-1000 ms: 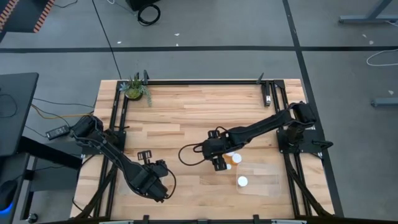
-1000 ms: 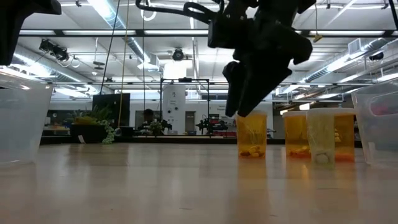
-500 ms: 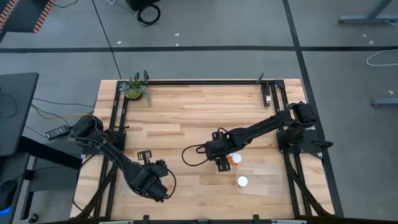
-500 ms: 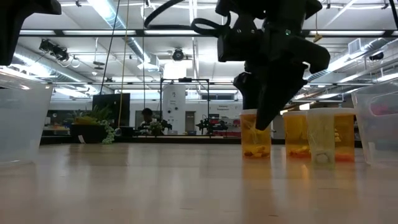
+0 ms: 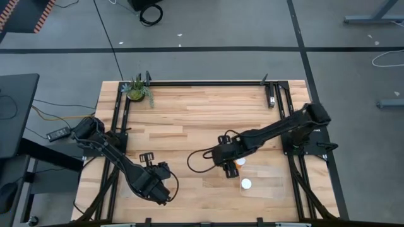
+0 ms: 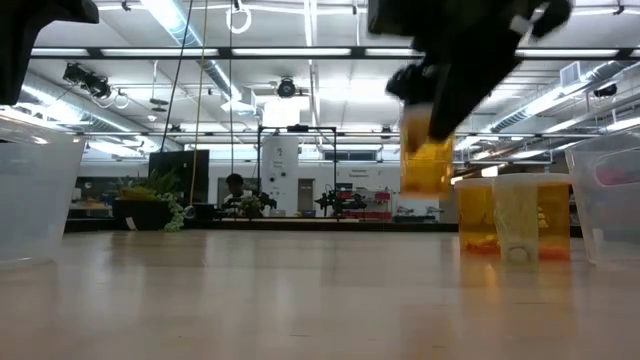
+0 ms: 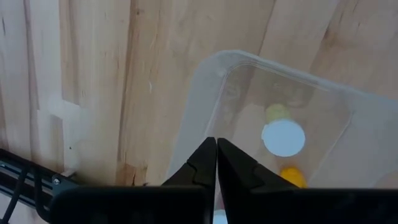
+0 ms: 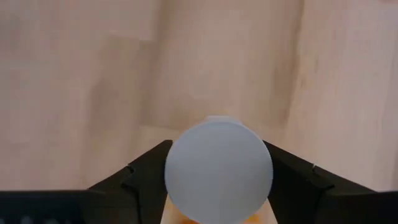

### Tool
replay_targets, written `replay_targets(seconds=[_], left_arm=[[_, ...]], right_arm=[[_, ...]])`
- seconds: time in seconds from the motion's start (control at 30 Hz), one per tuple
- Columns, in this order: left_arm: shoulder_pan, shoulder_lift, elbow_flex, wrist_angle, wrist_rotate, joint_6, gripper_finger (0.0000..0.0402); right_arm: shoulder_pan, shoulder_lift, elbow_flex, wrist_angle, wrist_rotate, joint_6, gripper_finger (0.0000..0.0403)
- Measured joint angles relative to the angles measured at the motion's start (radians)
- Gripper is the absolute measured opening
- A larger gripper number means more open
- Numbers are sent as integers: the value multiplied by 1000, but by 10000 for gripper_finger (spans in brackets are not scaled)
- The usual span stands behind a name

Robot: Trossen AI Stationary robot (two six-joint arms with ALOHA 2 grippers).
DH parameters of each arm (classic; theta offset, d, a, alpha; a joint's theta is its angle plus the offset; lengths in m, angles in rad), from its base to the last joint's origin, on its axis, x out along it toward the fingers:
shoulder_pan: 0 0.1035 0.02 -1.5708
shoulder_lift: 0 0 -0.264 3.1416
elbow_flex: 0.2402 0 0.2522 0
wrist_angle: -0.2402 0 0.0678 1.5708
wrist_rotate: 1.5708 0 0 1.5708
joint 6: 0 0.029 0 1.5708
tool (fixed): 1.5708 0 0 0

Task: Pick and place medicine bottles into bin by pill shape (circle, oval)
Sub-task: Put the large orange pill bottle into the right transparent bin

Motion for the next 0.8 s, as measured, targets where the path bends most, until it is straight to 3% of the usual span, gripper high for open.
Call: replay_targets(seconds=[0.37,0.8], left_arm=[[0,0,0,0,-19,10,14],[0,0,0,-1,-19,9,17]], right_arm=[[241,-272,-15,-97,4,264,228],[563,-207,-17,-327,202,746,227]])
